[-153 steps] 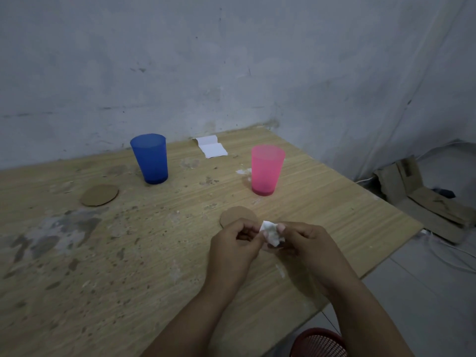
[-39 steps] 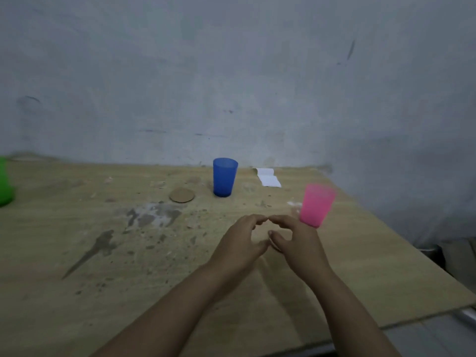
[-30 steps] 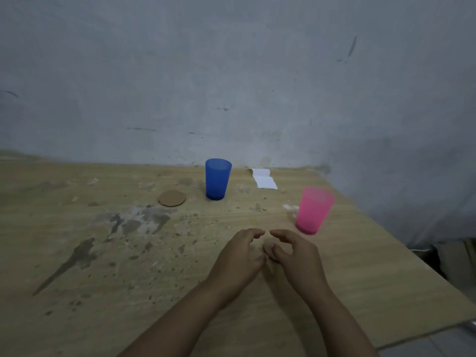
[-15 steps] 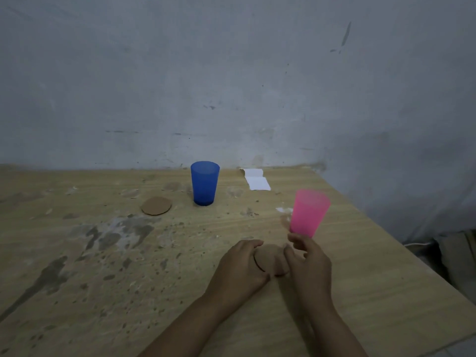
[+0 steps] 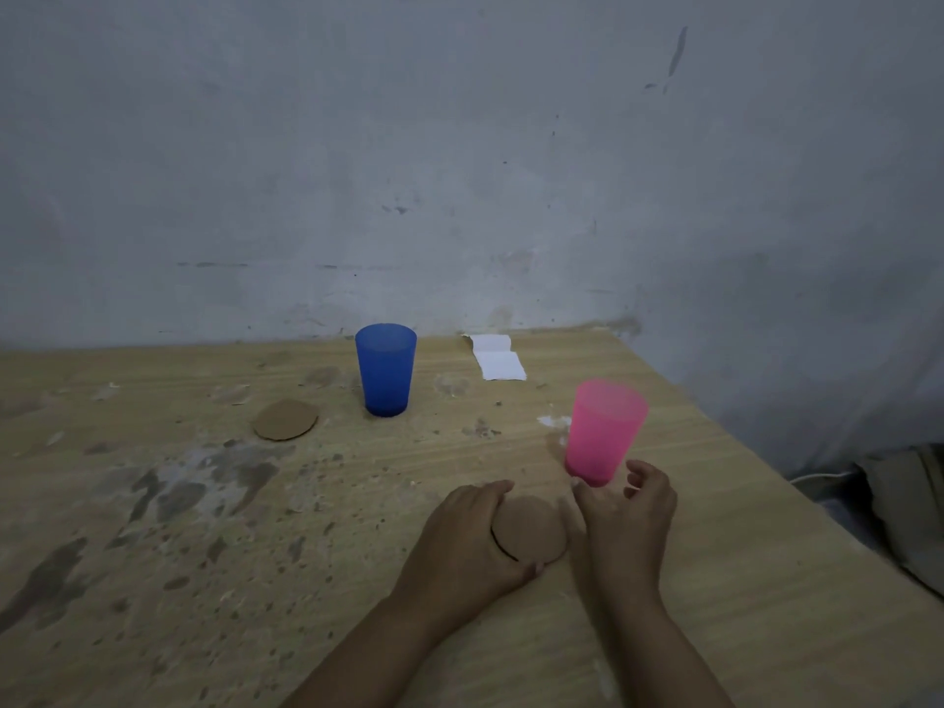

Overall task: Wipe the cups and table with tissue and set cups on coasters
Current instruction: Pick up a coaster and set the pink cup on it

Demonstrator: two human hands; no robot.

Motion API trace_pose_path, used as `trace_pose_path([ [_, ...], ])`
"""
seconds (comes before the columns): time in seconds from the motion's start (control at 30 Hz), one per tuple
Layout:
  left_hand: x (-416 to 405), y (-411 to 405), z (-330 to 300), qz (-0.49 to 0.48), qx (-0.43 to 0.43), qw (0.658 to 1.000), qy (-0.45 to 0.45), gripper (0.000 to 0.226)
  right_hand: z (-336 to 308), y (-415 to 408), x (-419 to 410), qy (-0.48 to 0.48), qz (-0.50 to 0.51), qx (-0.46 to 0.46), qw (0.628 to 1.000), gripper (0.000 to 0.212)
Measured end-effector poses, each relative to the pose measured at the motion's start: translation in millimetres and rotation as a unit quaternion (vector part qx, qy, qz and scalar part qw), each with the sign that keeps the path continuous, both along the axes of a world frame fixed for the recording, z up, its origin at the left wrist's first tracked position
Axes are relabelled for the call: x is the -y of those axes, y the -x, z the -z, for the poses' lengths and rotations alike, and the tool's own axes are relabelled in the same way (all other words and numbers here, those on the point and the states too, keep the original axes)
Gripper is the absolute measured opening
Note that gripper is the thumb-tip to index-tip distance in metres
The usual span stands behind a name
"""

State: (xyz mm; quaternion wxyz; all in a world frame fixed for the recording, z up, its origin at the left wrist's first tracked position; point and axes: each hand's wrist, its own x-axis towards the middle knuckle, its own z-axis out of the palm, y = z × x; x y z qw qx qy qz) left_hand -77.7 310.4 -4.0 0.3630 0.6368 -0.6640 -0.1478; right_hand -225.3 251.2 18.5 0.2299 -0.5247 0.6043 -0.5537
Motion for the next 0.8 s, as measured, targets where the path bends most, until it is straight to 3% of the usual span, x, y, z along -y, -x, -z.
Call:
trace_pose_path([
  [0.27, 1.4, -0.2, 2.5, -0.004, 0.002, 1.0, 0.009, 0.089, 0.9, -1.3, 22.0, -0.04, 0.01, -0.018, 0.999, 0.09],
  [0.5, 2.3, -1.5, 3.6, -0.002, -0.003, 1.0, 0.016, 0.086, 2.0, -3.3, 37.4, -0.054, -0.028, 0.023, 0.998, 0.103],
  [0.63, 2.3, -1.9, 3.9, -0.001, -0.007, 1.0, 0.008, 0.086, -0.6, -7.6, 41.5, -0.052, -0.026, 0.045, 0.997, 0.096],
  [0.8, 1.3, -2.3, 2.6, -0.004, -0.031, 1.0, 0.0, 0.085, -1.1, -10.6, 44.4, -0.065, -0.003, 0.034, 0.997, 0.072],
])
